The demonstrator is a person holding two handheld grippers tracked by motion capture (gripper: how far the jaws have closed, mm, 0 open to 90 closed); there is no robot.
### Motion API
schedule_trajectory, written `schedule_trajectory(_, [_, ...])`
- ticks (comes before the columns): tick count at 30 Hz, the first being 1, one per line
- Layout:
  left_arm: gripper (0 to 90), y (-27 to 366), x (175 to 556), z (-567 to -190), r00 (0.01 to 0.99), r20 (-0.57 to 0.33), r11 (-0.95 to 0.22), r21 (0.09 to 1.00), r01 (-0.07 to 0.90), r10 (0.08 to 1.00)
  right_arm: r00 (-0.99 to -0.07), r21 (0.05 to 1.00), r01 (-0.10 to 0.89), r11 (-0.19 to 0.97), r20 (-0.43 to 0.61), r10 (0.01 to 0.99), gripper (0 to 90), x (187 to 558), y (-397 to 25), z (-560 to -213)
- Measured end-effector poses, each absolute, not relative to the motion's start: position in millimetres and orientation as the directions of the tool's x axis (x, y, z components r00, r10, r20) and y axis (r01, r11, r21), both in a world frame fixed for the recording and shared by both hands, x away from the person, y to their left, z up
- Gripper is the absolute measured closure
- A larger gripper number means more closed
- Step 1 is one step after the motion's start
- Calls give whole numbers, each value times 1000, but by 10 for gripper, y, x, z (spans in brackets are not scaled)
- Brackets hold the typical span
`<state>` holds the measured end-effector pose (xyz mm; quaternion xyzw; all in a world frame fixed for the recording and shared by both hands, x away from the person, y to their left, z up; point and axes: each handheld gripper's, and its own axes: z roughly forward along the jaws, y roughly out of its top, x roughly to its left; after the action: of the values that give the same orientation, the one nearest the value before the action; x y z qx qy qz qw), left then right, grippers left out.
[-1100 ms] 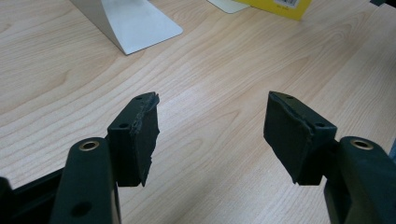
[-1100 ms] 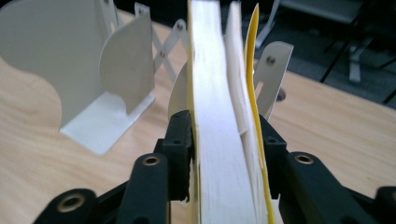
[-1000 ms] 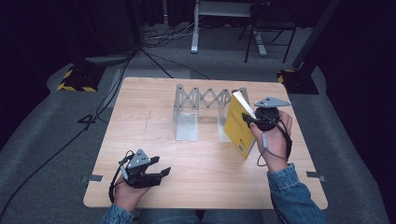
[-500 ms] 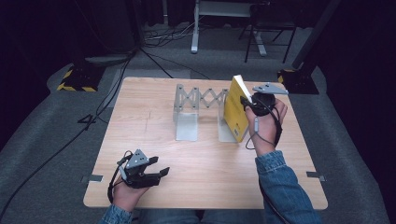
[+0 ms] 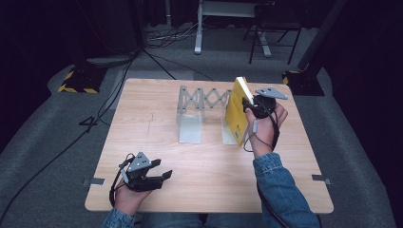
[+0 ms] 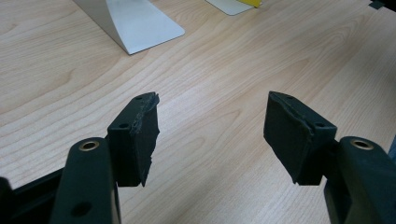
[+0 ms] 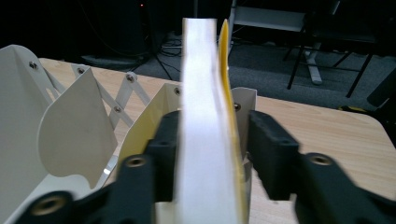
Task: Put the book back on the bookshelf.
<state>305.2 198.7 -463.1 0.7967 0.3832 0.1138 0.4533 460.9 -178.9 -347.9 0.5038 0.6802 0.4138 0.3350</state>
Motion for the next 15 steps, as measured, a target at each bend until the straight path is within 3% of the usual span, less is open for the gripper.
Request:
schedule_trajectory(3, [357, 1988, 3057, -4636, 679, -162, -299, 808, 508, 716, -267, 908, 396, 140, -32, 963, 415, 4582, -1822, -3479])
schedule_trajectory(7, [356, 1989, 3062, -4645, 676, -166, -296, 806, 513, 718, -301, 917, 375, 134, -16, 954, 330, 4517, -1863, -3422])
schedule_trajectory(15, [354, 2002, 3065, -4654, 672, -163, -301, 801, 518, 722, -387, 930, 334, 151, -11, 922, 288, 4254, -2015, -3251])
